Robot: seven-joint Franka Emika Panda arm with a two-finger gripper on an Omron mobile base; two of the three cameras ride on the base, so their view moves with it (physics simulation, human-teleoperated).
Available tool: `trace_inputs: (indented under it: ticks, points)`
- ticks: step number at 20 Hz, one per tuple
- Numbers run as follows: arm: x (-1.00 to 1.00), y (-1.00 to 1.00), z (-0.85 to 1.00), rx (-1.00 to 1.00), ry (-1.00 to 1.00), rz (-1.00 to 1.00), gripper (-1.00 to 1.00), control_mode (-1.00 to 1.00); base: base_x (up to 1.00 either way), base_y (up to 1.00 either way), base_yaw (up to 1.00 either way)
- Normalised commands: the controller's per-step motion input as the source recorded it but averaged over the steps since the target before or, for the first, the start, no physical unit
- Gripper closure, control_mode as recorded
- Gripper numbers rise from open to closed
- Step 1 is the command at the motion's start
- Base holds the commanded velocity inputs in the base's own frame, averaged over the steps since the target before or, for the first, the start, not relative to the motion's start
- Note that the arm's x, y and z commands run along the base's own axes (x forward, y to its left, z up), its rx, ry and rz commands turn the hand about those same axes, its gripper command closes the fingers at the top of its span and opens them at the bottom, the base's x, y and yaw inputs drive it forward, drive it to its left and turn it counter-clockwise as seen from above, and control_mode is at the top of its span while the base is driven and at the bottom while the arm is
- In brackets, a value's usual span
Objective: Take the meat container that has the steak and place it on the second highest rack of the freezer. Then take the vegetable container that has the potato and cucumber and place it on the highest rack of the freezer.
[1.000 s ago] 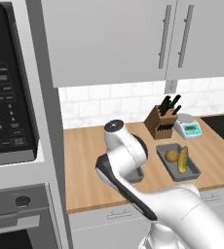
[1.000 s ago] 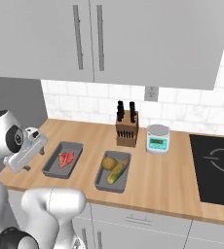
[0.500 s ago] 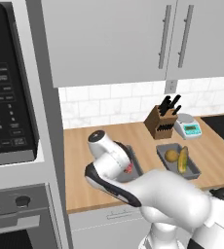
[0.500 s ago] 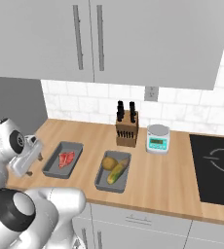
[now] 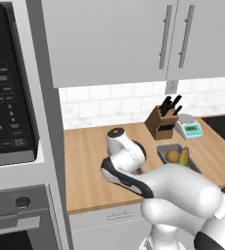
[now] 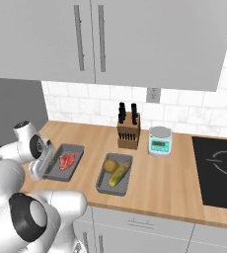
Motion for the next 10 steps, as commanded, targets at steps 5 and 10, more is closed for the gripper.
trace_inputs:
  ticks: [5,10]
  points:
    - [0.0,-0.09,-0.48,0.0,0.0,0.08,-1.0,-1.0,0.0,0.0,0.0]
    - [0.06,0.0,-0.56,0.0,0.0,0.05,-1.0,-1.0,0.0,0.0,0.0]
